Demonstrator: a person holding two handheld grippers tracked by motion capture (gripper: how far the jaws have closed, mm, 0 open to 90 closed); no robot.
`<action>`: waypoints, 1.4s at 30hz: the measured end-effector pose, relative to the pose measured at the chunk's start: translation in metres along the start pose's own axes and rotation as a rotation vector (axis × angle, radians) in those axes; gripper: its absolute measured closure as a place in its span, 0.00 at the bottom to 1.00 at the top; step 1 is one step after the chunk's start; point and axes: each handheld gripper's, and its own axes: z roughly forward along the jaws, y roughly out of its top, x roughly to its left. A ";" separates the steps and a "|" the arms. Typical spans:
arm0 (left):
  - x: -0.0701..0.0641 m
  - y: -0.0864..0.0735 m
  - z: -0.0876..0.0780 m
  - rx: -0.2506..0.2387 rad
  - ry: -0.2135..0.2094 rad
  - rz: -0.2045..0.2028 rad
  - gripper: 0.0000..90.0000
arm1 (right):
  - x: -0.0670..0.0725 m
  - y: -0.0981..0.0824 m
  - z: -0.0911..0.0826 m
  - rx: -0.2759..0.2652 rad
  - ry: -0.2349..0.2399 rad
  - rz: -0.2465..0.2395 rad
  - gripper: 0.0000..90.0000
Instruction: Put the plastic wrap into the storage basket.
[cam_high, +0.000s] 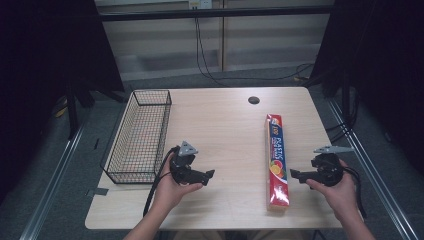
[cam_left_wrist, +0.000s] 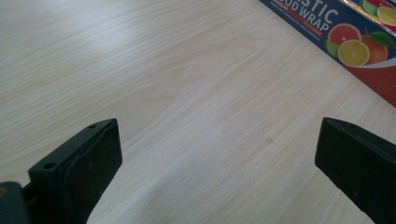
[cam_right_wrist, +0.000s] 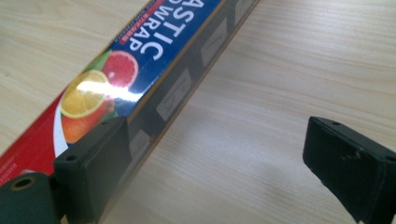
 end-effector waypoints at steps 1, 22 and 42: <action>0.000 0.000 0.001 0.004 -0.002 0.001 0.01 | 0.002 0.003 0.000 0.013 -0.001 0.015 0.08; -0.006 -0.004 0.001 0.042 0.000 0.050 0.02 | 0.040 0.029 0.010 0.046 0.001 0.063 0.09; -0.009 -0.005 -0.003 0.051 -0.001 0.069 0.03 | 0.056 0.040 0.039 0.115 -0.040 0.133 0.11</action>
